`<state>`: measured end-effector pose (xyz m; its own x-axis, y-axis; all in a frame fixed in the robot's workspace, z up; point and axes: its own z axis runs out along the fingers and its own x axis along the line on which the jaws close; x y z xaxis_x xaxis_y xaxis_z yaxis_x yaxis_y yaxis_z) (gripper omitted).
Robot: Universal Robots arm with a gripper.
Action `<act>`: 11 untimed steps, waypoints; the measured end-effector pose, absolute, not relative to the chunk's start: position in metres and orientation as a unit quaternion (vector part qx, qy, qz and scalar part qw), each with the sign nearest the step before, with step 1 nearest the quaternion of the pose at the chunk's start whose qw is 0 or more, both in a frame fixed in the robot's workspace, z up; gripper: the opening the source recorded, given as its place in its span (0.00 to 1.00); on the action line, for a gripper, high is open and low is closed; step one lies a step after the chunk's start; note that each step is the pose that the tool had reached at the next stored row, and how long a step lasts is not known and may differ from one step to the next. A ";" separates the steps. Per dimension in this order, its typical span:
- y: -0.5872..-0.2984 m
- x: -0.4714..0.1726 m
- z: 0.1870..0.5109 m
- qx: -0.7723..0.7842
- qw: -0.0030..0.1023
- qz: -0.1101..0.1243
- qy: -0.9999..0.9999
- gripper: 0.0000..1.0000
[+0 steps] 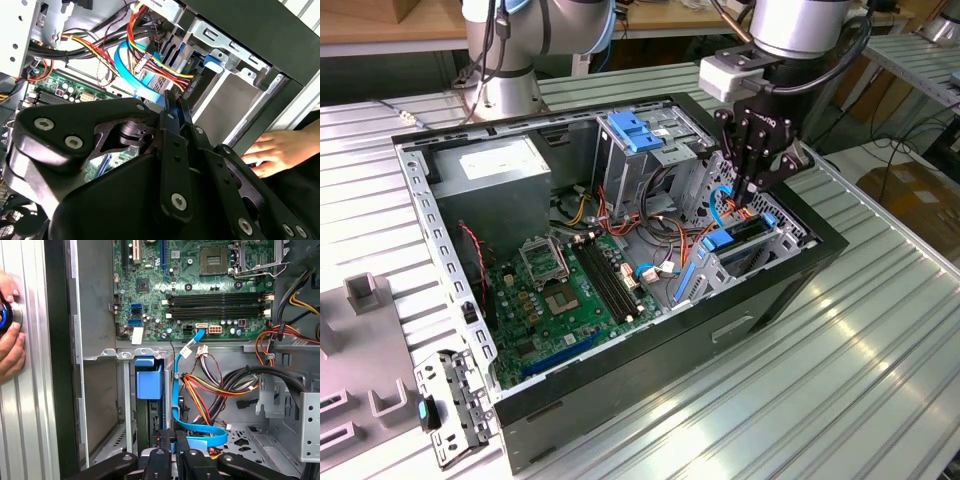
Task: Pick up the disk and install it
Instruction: 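Insert the second disk wire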
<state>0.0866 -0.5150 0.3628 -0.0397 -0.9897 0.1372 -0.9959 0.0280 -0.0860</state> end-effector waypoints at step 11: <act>-0.530 0.078 0.361 0.691 -0.011 0.074 -0.719 0.16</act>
<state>0.0780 -0.5301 0.3607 -0.0437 -0.9952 0.0871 -0.9920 0.0328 -0.1220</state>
